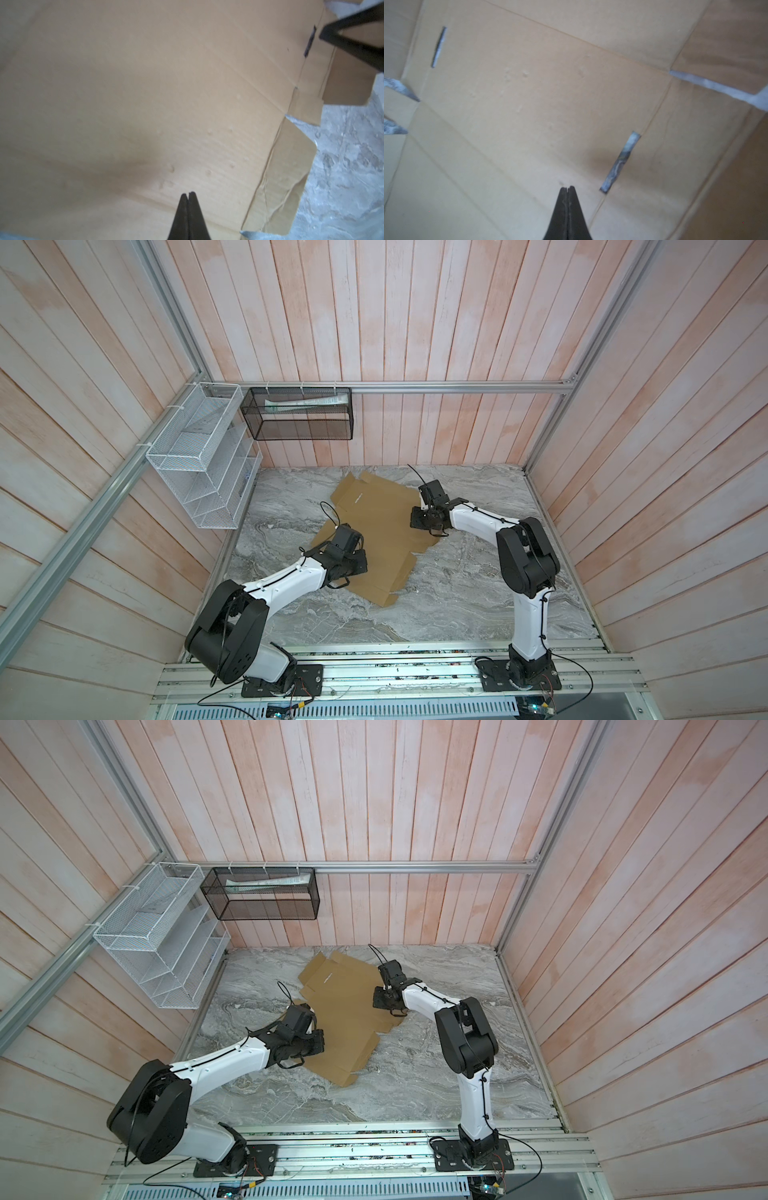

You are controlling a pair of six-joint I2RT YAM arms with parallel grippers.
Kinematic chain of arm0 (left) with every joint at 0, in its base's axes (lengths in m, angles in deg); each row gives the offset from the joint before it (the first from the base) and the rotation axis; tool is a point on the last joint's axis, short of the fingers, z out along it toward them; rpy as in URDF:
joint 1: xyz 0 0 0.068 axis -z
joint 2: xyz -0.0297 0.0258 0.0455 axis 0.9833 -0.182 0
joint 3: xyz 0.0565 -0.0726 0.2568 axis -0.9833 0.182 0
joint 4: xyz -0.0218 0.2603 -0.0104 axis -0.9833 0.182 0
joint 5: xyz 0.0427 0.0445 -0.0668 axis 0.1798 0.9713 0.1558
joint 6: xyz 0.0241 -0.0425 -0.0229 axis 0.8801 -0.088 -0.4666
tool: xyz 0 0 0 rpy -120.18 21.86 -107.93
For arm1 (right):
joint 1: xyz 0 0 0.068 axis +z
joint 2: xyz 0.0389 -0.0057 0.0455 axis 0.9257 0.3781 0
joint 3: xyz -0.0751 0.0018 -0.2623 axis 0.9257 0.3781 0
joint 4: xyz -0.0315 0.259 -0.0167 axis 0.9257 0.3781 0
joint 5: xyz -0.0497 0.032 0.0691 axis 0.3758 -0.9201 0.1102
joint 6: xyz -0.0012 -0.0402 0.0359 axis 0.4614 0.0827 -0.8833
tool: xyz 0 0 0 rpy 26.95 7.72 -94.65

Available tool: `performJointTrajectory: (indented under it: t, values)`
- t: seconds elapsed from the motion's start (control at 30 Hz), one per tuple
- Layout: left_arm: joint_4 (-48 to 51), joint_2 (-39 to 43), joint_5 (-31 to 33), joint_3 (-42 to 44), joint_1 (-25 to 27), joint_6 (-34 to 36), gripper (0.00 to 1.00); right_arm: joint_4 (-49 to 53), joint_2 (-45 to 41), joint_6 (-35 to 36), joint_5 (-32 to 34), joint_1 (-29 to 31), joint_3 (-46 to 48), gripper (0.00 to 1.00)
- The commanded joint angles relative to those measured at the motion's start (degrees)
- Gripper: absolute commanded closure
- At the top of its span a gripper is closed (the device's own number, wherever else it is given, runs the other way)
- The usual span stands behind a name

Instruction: Fold the paper box

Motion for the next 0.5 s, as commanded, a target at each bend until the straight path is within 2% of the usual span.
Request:
performJointTrajectory:
  t: [0.0,0.3,0.47]
  values:
    - [1.4,-0.7,0.5,-2.7,-3.8,4.9,1.00,0.8,-3.7,-2.6,1.9,3.7,2.8,1.00]
    - [-1.8,-7.3,-1.5,-6.3,-12.3,7.9,1.00,-0.6,-7.0,-10.0,1.3,14.1,9.0,1.00]
    - [-3.3,-10.9,-1.6,-6.9,-14.8,8.4,1.00,-3.6,-8.6,-14.2,-0.4,16.6,15.4,1.00]
